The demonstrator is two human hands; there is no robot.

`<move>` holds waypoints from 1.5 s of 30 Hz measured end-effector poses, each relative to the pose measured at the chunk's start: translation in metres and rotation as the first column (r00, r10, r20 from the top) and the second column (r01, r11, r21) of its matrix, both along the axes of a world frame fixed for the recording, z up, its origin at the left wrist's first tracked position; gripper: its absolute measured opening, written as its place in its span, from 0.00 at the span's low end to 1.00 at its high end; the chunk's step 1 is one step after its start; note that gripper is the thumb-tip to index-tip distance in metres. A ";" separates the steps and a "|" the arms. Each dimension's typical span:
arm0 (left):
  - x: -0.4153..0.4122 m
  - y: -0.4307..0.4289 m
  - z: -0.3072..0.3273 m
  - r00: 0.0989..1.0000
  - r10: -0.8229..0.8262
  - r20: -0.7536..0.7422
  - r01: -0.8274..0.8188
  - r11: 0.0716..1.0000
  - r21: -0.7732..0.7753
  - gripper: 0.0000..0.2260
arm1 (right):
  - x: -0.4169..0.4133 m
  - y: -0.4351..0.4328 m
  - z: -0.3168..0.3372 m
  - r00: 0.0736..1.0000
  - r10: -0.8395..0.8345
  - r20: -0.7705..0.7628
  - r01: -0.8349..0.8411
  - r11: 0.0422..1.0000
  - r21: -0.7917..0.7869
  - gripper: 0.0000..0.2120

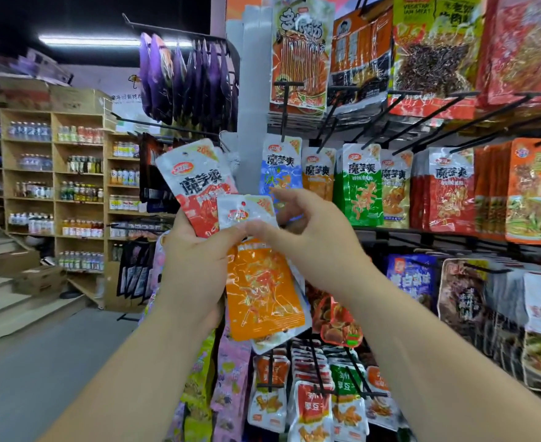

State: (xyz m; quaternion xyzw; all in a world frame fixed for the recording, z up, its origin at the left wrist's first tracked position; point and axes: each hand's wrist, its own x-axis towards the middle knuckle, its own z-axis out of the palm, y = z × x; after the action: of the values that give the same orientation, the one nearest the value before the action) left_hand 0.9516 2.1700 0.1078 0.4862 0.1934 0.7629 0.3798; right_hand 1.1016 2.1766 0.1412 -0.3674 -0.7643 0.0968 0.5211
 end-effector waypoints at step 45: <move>0.042 0.043 0.038 0.978 0.005 -0.209 -0.005 1.000 0.001 0.11 | 0.061 0.067 0.117 0.879 -0.304 -0.367 0.348 0.936 0.059 0.23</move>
State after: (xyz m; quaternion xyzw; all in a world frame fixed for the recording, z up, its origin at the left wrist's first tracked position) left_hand 0.9940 2.2132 0.1455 0.5631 0.2334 0.7086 0.3554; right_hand 1.1629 2.2439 0.2579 -0.4346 -0.5902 0.0244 0.6798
